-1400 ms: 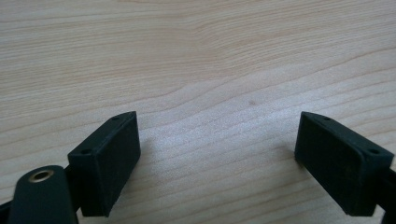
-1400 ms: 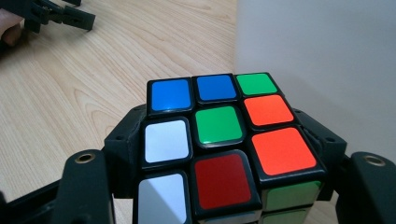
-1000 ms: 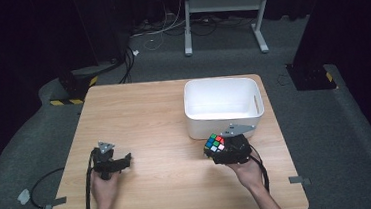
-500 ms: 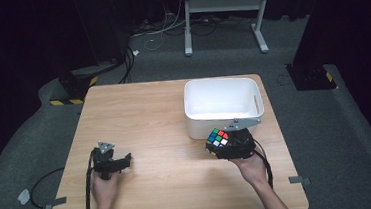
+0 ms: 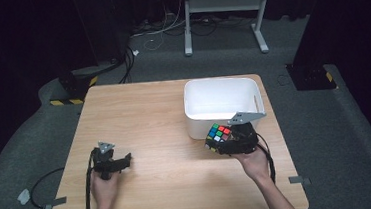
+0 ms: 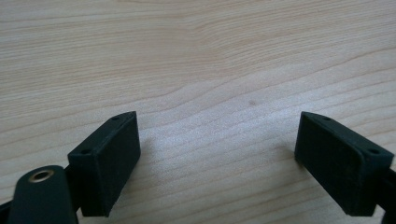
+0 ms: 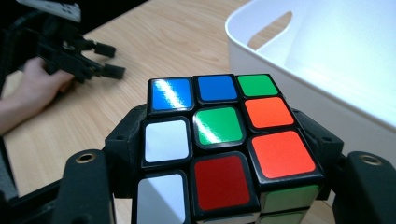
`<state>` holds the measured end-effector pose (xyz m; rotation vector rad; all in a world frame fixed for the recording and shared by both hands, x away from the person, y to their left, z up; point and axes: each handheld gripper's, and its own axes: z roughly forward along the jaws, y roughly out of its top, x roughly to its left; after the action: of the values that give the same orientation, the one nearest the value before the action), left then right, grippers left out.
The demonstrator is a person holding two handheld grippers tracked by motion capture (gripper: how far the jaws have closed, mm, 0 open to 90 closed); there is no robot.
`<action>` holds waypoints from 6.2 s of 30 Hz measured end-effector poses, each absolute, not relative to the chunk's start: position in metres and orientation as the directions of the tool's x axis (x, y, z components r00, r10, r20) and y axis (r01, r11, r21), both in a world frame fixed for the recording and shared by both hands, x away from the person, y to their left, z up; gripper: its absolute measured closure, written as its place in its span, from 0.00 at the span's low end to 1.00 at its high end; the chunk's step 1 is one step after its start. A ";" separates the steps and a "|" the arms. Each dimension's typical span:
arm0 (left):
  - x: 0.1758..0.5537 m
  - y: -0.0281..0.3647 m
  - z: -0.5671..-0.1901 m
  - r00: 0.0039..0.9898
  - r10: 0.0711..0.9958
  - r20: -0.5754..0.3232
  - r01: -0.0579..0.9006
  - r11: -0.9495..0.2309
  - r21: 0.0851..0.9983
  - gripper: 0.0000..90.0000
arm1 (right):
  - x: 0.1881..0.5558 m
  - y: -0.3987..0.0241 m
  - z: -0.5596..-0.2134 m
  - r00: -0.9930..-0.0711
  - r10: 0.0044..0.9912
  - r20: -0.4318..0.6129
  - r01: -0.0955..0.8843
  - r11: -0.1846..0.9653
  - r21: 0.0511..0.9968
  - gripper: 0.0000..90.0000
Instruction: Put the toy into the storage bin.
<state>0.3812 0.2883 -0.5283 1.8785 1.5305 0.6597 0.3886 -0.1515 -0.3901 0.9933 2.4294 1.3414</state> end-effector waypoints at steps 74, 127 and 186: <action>0.381 0.288 -0.528 0.204 0.979 -0.004 0.669 -0.137 0.730 0.16 | 0.473 -0.149 -0.333 -0.682 0.730 0.054 0.452 0.362 0.815 0.36; 0.381 0.288 -0.528 0.206 0.979 -0.001 0.670 -0.140 0.729 0.16 | 0.553 -0.155 -0.349 -0.526 0.849 0.050 0.556 0.299 0.776 0.36; 0.381 0.288 -0.528 0.206 0.979 -0.001 0.670 -0.141 0.729 0.16 | 0.566 -0.151 -0.374 -0.464 0.884 0.056 0.633 0.287 0.719 0.36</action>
<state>0.3809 0.2884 -0.5284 1.8835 1.5288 0.6607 0.5660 -0.1505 -0.3737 1.3707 2.2083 0.9845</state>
